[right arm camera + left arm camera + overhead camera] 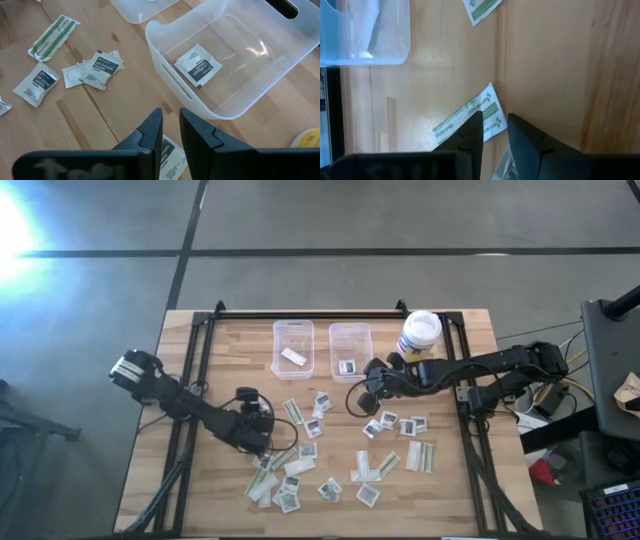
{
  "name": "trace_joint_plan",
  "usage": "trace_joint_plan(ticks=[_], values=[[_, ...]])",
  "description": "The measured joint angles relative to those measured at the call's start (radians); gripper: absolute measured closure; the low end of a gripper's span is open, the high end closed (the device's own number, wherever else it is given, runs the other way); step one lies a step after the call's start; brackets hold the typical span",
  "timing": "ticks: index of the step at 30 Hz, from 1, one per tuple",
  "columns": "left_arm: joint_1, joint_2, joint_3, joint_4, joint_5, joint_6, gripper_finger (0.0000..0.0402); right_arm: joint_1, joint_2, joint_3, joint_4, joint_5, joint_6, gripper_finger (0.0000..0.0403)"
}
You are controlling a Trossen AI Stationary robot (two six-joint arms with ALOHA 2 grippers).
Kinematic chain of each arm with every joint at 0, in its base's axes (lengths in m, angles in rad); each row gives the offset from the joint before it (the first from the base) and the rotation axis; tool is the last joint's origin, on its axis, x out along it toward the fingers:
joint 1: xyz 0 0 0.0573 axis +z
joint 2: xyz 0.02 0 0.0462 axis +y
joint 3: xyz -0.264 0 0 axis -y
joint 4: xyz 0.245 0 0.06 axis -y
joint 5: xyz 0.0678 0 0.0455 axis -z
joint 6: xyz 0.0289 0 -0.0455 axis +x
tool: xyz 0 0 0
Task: Pick & Place First Aid Supplies
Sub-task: Put the green bandage pack into the left transparent bin
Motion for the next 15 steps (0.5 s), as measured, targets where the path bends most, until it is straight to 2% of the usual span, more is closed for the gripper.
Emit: trace_joint_plan(ticks=[7, 13, 15], values=[[0.010, -0.002, -0.017, 0.008, 0.016, -0.002, 0.0342, 0.000, 0.000, 0.000, 0.000, 0.000, 0.000, 0.0342], [0.011, 0.000, -0.023, -0.003, -0.003, -0.002, 0.0392, 0.000, 0.000, 0.000, 0.000, -0.001, 0.000, 0.0342], [0.012, 0.000, -0.023, 0.002, -0.025, -0.007, 0.0398, 0.000, 0.000, 0.000, 0.000, -0.003, 0.000, 0.0342]])
